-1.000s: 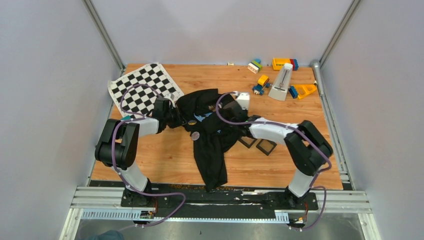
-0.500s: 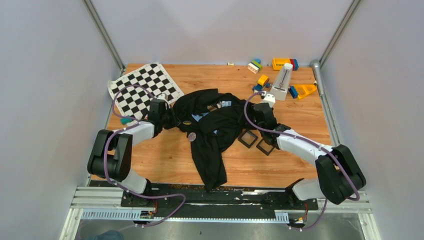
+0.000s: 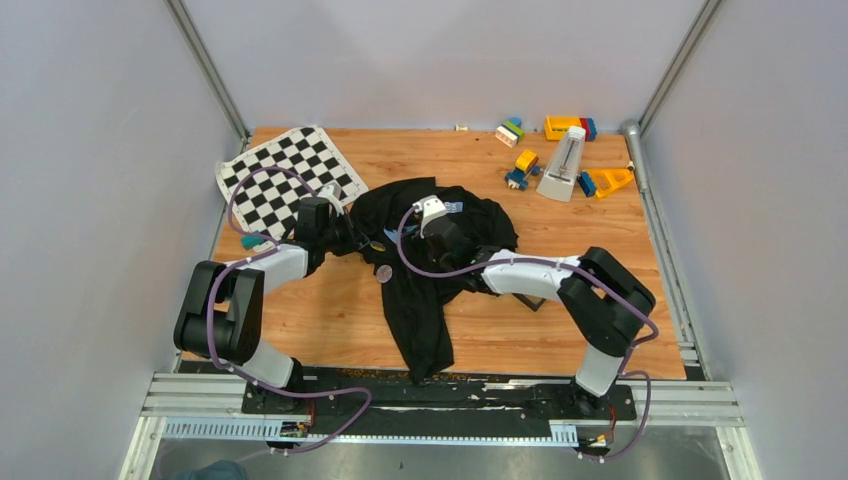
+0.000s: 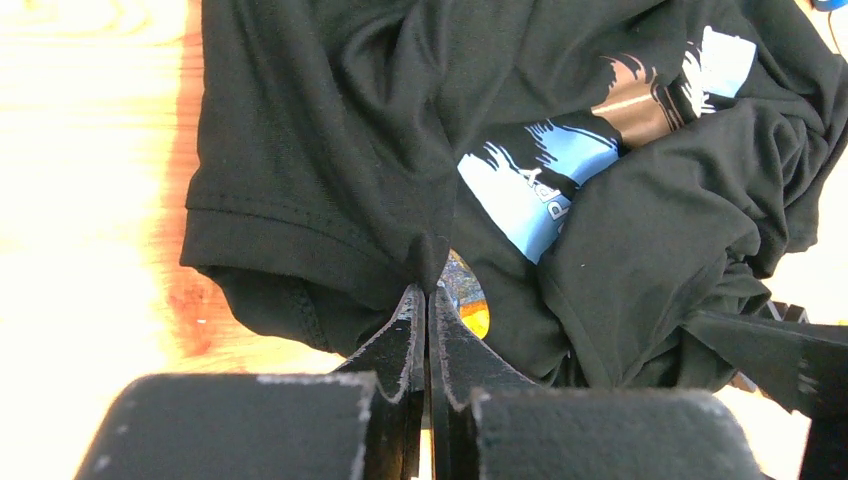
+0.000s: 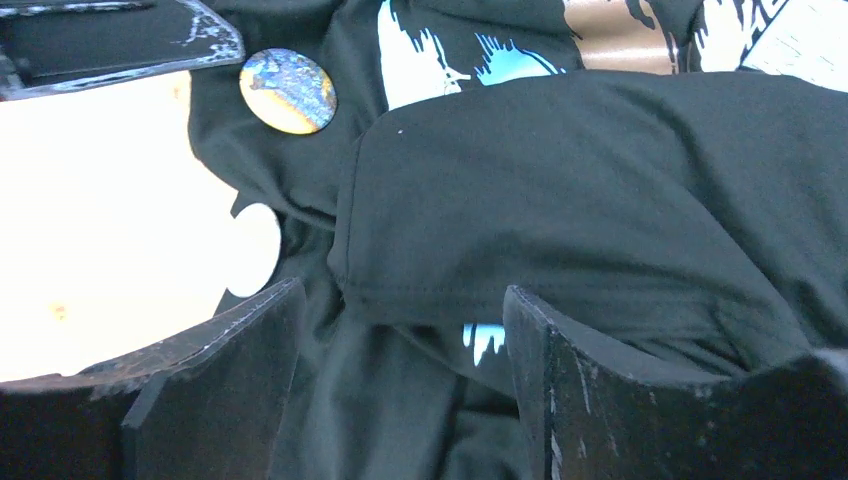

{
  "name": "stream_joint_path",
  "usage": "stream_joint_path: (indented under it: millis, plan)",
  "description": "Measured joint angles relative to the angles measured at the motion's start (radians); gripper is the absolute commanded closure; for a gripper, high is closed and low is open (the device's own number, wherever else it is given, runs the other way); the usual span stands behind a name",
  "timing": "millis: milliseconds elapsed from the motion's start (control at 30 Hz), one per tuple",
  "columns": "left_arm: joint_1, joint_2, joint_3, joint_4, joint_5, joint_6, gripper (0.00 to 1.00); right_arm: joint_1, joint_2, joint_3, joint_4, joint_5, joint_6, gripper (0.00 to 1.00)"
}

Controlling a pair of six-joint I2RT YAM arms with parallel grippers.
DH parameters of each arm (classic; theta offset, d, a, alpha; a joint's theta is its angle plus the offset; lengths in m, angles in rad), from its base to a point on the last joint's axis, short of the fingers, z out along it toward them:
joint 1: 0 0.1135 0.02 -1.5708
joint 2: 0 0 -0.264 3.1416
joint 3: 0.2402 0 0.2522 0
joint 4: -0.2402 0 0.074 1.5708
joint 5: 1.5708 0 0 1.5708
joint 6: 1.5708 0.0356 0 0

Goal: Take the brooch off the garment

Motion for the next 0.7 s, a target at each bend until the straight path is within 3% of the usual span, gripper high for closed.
stream_joint_path:
  millis: [167,267,367,567,700]
  plan:
    - [0.000,0.000,0.000,0.004,0.009,0.002,0.98,0.020,0.101,0.074,-0.028,0.035,-0.016,0.35]
    - [0.000,0.000,0.000,0.003,0.008,0.002,1.00,0.032,0.141,0.109,-0.052,0.067,-0.029,0.58]
    - [0.000,0.000,0.000,-0.003,-0.003,0.001,1.00,0.048,0.173,0.142,-0.072,0.122,-0.032,0.96]
    - [0.003,0.000,0.000,-0.056,-0.085,-0.005,1.00,0.040,0.141,0.108,-0.094,0.304,0.036,1.00]
    - [0.008,-0.004,0.000,-0.101,-0.165,-0.011,1.00,-0.092,-0.013,-0.018,-0.134,0.366,0.153,1.00]
